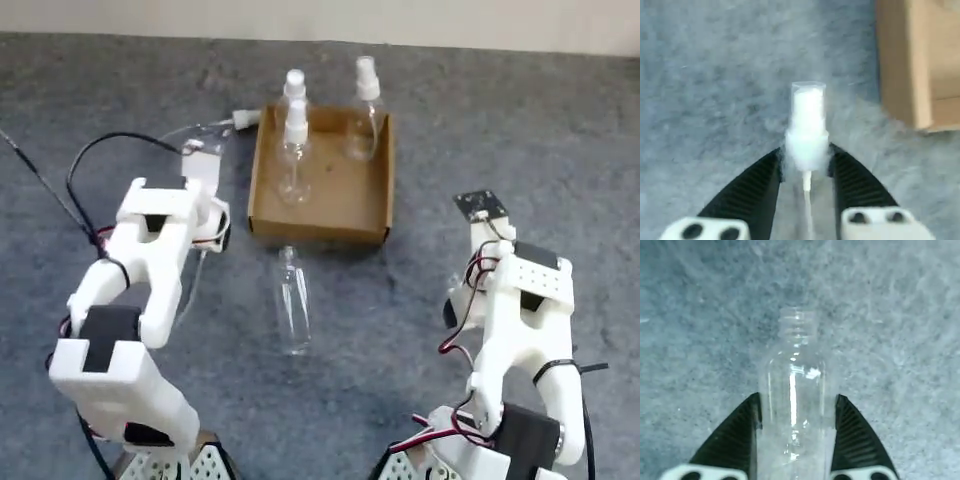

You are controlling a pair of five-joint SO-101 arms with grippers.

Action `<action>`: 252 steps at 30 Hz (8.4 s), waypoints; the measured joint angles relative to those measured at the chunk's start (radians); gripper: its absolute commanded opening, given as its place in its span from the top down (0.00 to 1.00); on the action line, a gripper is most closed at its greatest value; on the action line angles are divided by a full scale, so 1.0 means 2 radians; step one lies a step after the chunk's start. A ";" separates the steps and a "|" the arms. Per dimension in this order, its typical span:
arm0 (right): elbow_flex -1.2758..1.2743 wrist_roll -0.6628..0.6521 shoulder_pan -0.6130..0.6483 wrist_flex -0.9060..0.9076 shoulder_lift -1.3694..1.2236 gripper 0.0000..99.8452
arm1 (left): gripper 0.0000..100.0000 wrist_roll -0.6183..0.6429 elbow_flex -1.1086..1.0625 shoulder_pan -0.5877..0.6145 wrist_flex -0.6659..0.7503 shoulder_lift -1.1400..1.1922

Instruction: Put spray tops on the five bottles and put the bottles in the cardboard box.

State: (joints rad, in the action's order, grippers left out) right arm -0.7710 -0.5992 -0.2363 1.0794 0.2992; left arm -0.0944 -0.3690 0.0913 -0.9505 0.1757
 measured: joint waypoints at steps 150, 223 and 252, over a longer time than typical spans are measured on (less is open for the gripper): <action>0.174 -0.023 -0.039 0.048 -0.170 1.00 | 1.00 -0.048 -0.143 0.055 -0.057 -0.217; -0.212 0.221 0.579 -0.186 0.461 1.00 | 1.00 0.183 -0.095 -0.182 -0.114 -0.645; -0.228 0.220 0.525 -0.269 0.461 1.00 | 0.90 0.117 -0.135 0.195 -0.097 -0.561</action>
State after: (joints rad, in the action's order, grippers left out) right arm -1.2267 -0.1588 0.8132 0.5424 1.2213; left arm 0.1404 -0.6391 0.4810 -1.1439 -0.9459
